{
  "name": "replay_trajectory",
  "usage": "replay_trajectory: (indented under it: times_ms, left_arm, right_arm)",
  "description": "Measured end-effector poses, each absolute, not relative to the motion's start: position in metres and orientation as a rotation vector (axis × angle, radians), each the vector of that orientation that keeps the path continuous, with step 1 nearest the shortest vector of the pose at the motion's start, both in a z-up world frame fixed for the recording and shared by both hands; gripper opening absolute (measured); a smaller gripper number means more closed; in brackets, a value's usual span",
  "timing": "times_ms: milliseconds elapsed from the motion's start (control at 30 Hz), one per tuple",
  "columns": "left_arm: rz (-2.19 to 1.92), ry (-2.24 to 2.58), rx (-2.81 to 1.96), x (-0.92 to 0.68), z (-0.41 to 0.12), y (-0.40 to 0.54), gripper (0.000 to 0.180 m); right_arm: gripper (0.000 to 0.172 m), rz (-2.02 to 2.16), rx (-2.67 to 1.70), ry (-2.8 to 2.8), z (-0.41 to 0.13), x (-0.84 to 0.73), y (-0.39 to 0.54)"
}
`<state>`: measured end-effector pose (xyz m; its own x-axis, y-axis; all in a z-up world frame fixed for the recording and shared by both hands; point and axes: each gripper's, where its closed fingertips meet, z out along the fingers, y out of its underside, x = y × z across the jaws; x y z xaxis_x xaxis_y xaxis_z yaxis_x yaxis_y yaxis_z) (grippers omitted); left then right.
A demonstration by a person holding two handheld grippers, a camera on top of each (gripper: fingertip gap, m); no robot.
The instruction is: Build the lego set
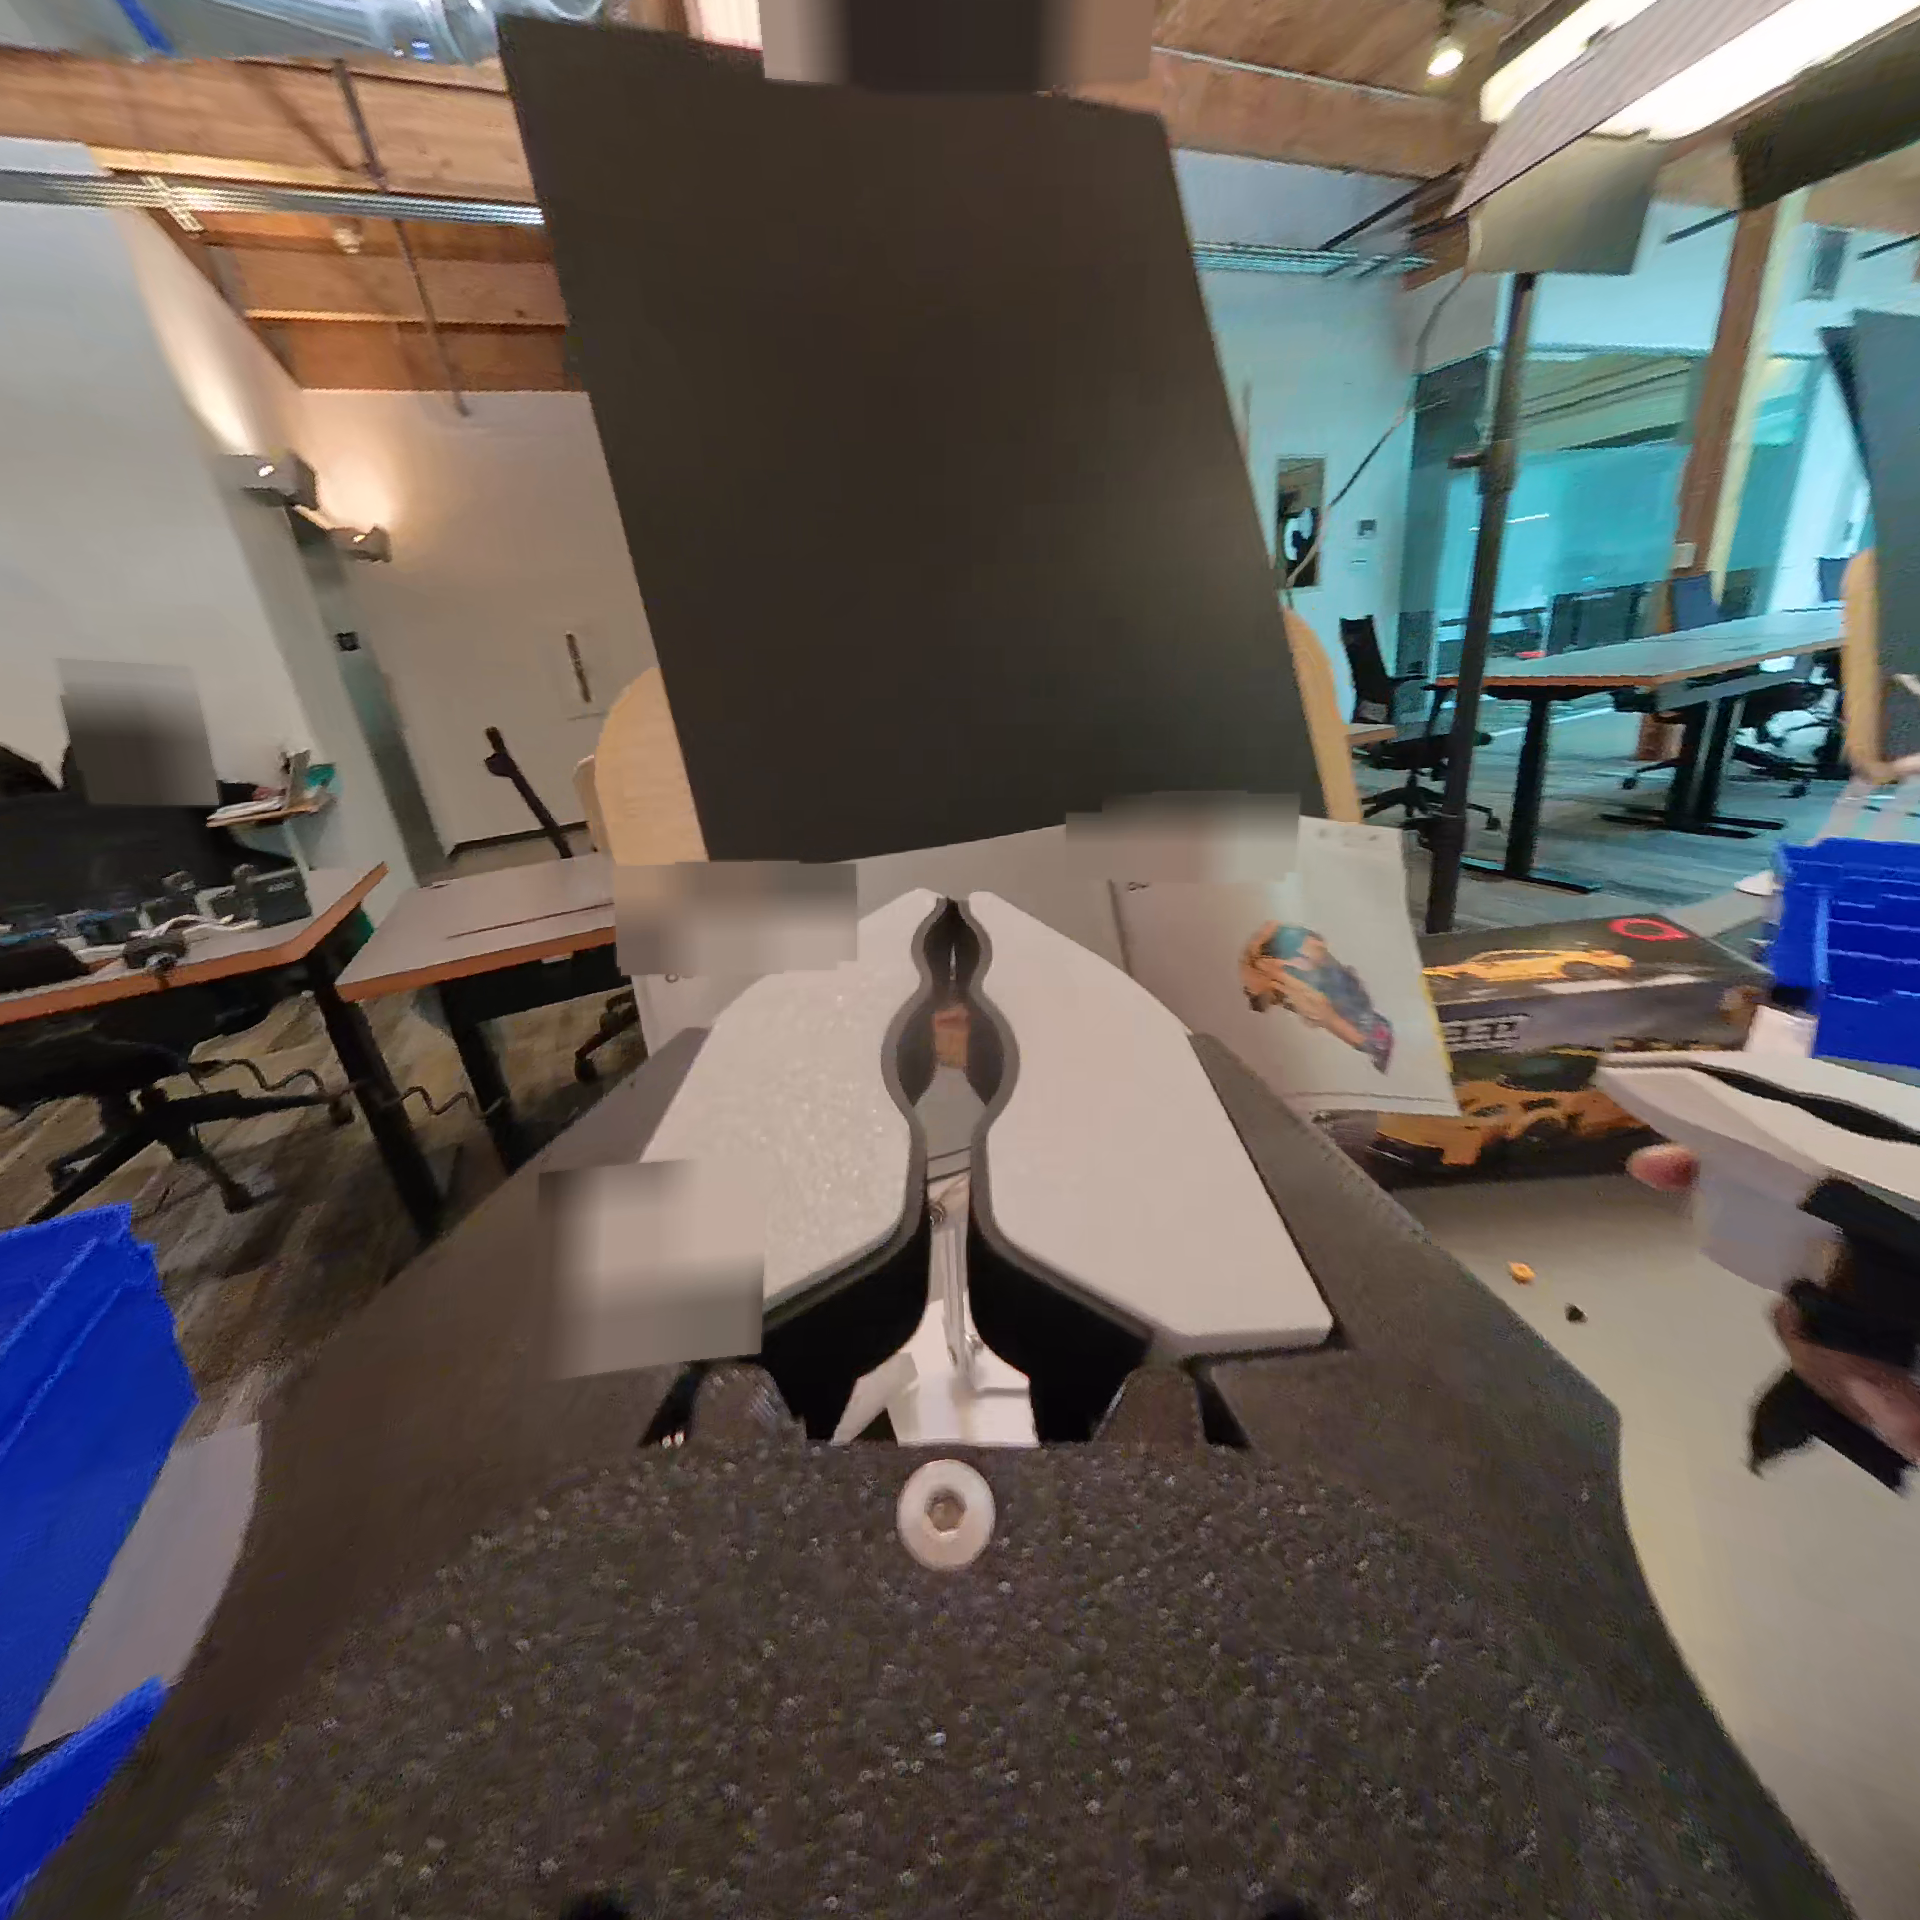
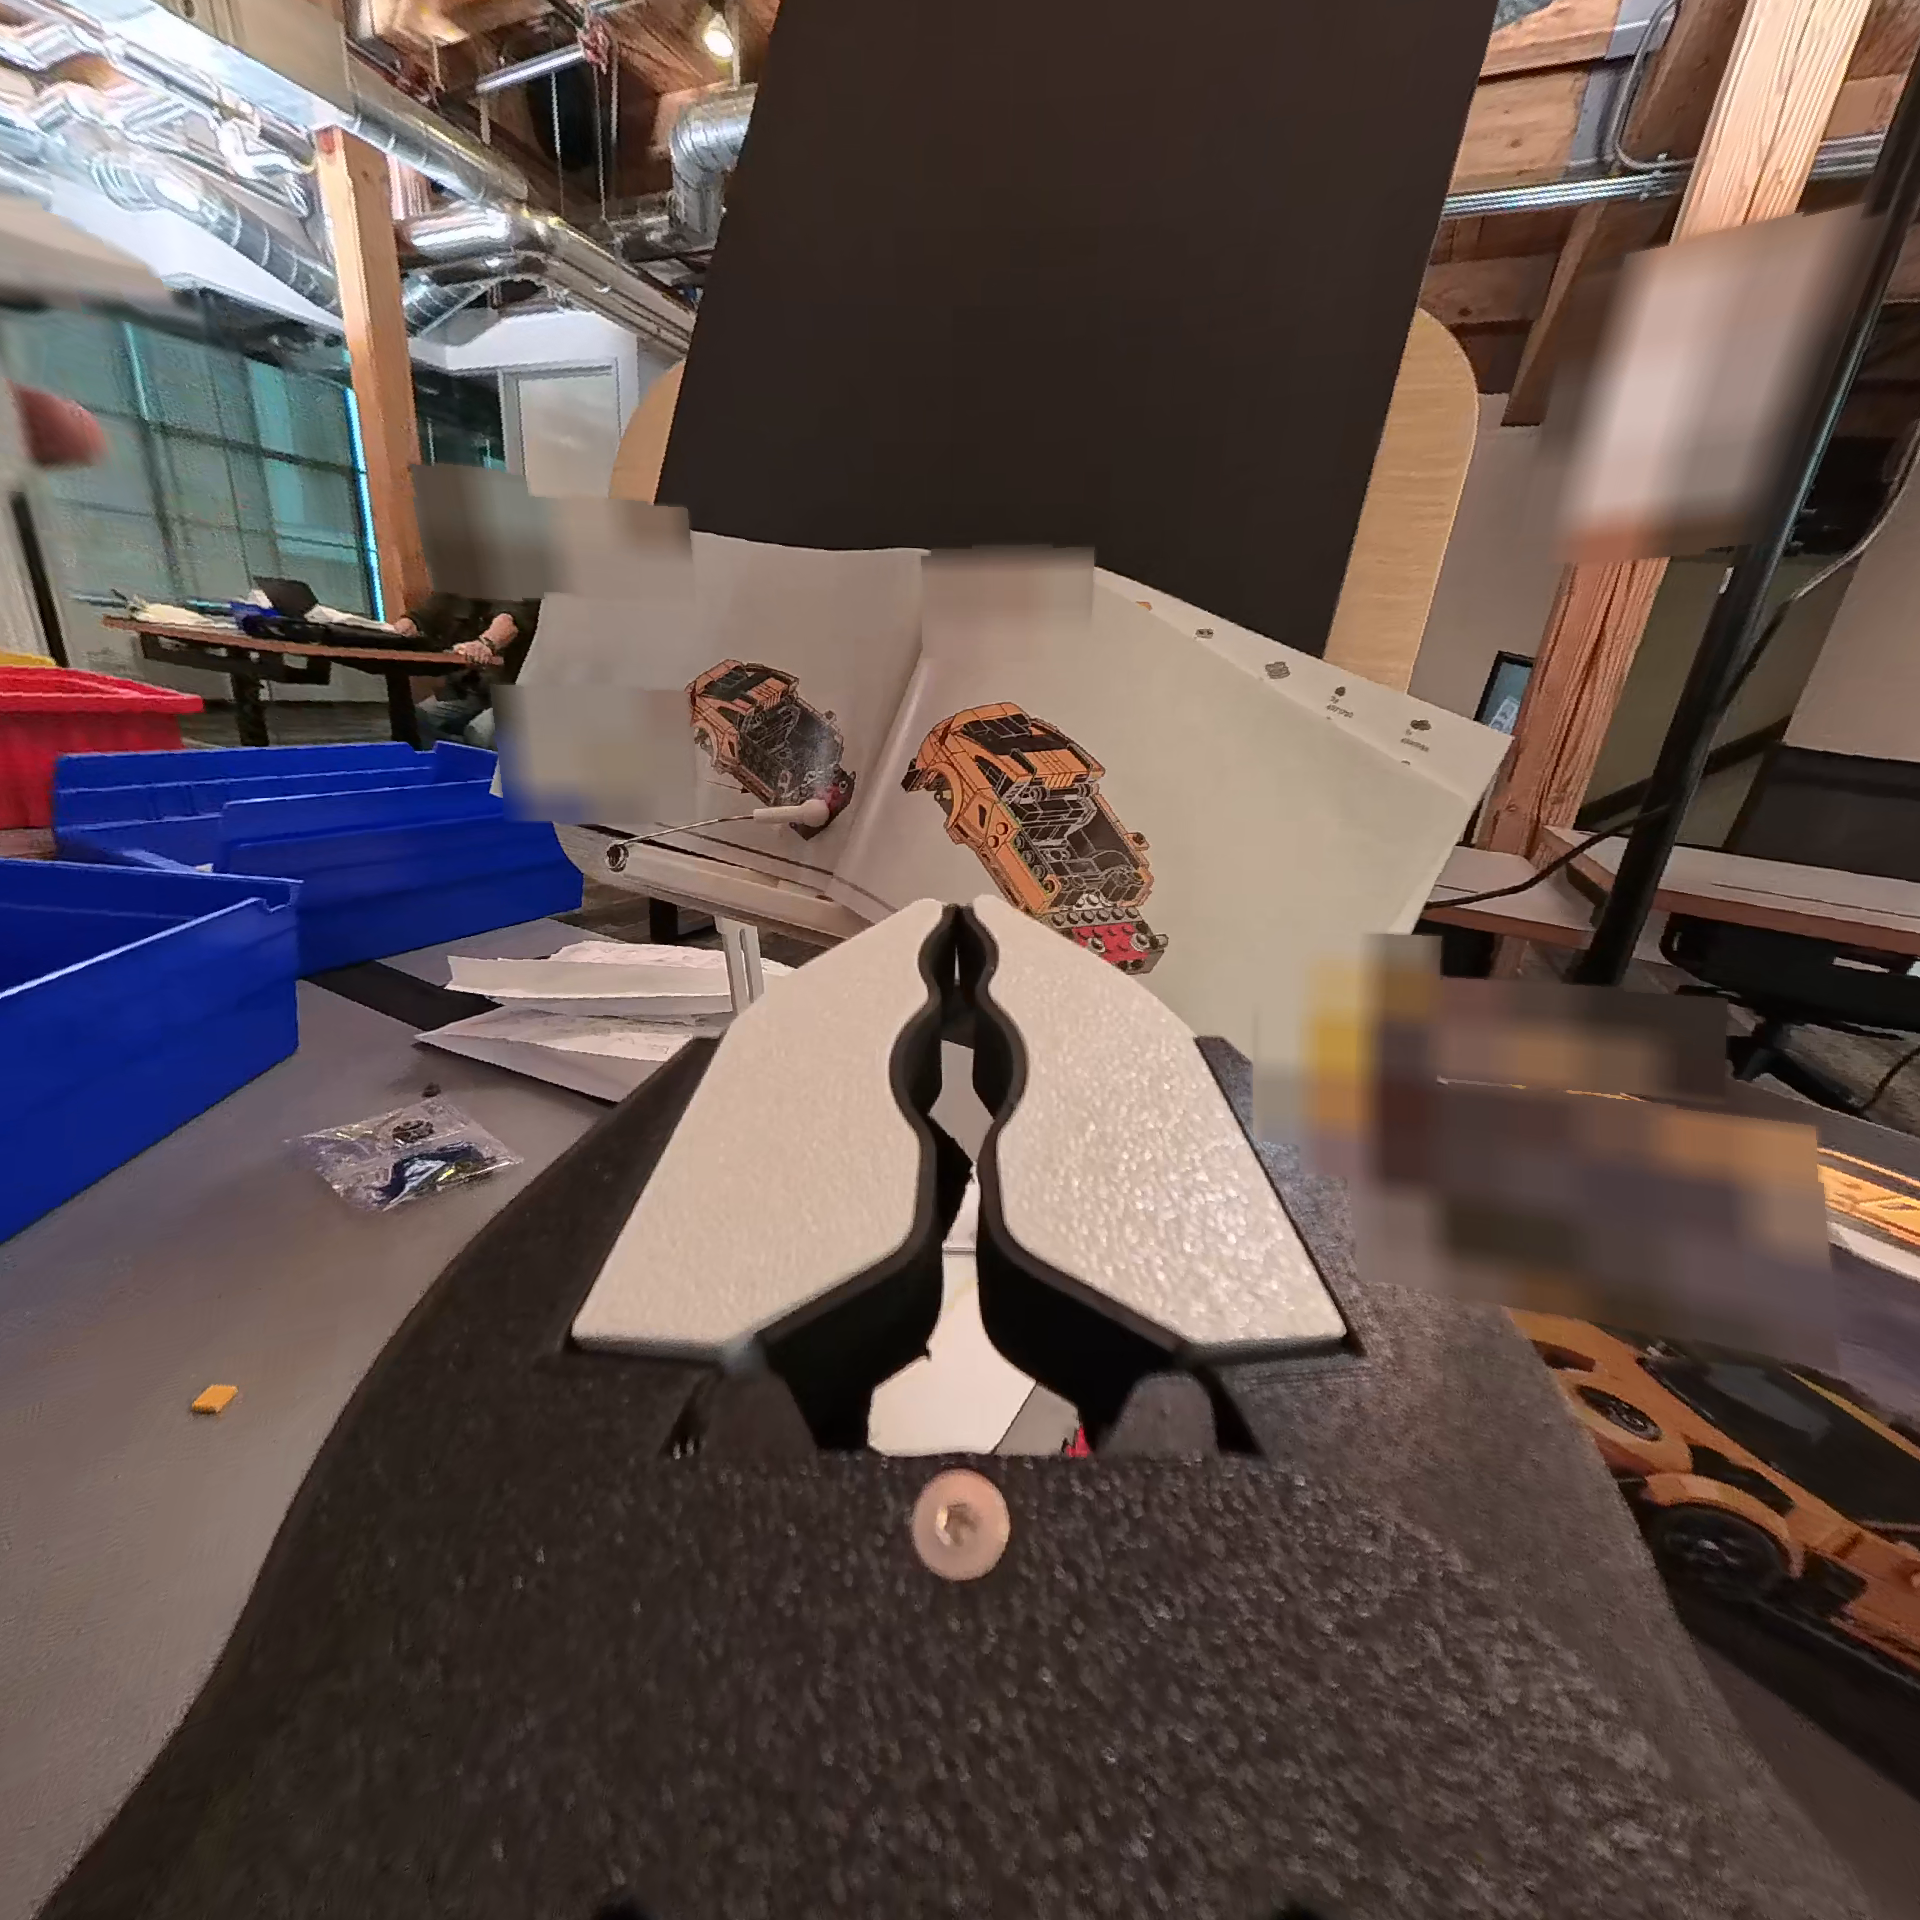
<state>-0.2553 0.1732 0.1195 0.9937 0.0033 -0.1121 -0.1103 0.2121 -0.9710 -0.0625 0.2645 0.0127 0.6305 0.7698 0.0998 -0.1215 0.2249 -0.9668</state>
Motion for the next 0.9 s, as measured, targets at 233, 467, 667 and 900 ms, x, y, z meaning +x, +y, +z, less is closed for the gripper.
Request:
replay_trajectory:
  times_ms: [233,467,667,900]
  left_arm:
    - [0.031,0.23,-1.517,-0.26,0.105,0.104,0.0]
    - [0.339,0.185,-2.04,-0.378,0.024,0.018,0.0]
    - [0.253,0.306,-2.479,-0.433,-0.06,-0.024,0.012]
    - [0.169,0.865,-2.757,-0.435,-0.154,-0.011,0.02]
  right_arm:
    - [0.0,0.686,-1.176,-0.68,0.018,-0.058,0.261]
    - [0.0,0.706,-1.259,-0.771,-0.018,-0.036,0.25]
    - [0.0,0.705,-1.323,-0.809,-0.046,-0.022,0.247]
    - [0.0,0.697,-1.378,-0.838,-0.065,-0.021,0.25]
